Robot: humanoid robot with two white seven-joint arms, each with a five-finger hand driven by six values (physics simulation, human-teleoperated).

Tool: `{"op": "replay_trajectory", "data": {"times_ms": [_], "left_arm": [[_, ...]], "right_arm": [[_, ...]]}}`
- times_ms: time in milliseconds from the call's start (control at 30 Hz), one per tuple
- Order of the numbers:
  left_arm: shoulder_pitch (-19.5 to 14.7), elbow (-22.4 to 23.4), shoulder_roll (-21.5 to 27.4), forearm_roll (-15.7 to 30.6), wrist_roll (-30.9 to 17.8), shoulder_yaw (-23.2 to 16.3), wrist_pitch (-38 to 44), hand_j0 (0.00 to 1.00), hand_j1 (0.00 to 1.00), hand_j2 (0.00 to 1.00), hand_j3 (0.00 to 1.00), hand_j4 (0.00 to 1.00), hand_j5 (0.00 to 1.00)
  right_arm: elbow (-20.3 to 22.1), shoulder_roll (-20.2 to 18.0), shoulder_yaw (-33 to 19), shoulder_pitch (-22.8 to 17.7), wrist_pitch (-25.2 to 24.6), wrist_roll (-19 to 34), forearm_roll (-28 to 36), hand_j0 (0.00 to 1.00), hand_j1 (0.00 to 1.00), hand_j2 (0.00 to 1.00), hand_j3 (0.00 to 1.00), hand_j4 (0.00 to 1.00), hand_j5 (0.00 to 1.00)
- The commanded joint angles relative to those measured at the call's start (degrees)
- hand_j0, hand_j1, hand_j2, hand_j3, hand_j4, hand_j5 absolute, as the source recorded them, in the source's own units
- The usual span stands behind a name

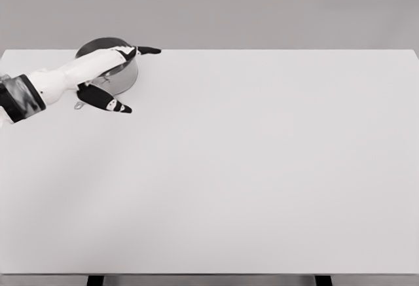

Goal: Rotate pot handle

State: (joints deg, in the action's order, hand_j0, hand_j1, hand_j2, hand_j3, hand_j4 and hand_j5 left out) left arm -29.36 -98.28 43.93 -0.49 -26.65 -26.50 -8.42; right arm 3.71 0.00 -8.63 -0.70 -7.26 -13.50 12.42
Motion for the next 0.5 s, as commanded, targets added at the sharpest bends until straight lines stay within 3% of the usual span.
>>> {"op": "replay_trajectory", "data": {"times_ms": [0,167,300,367,433,467], "left_arm": [[0.0,0.2,-0.33,-0.12,-0.07,-0.22,0.07,1.0,1.0,1.0,1.0,1.0,1.0],[-0.53,0.99,-0.42,-2.58,-0.94,-0.13,5.25,1.0,1.0,1.0,1.0,1.0,1.0],[-4.48,2.31,-0.42,-3.9,-7.62,-0.14,11.84,1.0,1.0,1.0,1.0,1.0,1.0],[-7.03,2.66,-0.07,-6.97,-8.35,-0.48,15.97,1.0,1.0,1.0,1.0,1.0,1.0],[-14.49,3.71,0.55,-7.15,-8.35,-7.85,21.93,1.0,1.0,1.0,1.0,1.0,1.0],[-20.62,3.45,1.24,-6.8,-8.35,-17.57,31.67,1.0,1.0,1.0,1.0,1.0,1.0]], "right_arm": [[-0.02,0.0,0.01,0.0,-0.03,0.05,-0.03,1.0,1.0,1.0,1.0,1.0,1.0],[-0.11,0.0,0.01,0.0,-0.47,0.05,-0.03,1.0,1.0,1.0,1.0,1.0,1.0],[-0.11,0.0,0.01,0.0,-0.47,0.05,0.06,1.0,1.0,1.0,1.0,1.0,1.0],[-0.11,0.0,0.01,0.0,-0.47,-0.03,0.05,1.0,1.0,1.0,1.0,1.0,1.0],[-0.11,0.0,0.01,-0.09,-0.47,-0.03,0.05,1.0,1.0,1.0,1.0,1.0,1.0],[-0.11,0.0,0.01,-0.09,-0.47,-0.03,-0.03,1.0,1.0,1.0,1.0,1.0,1.0]]}}
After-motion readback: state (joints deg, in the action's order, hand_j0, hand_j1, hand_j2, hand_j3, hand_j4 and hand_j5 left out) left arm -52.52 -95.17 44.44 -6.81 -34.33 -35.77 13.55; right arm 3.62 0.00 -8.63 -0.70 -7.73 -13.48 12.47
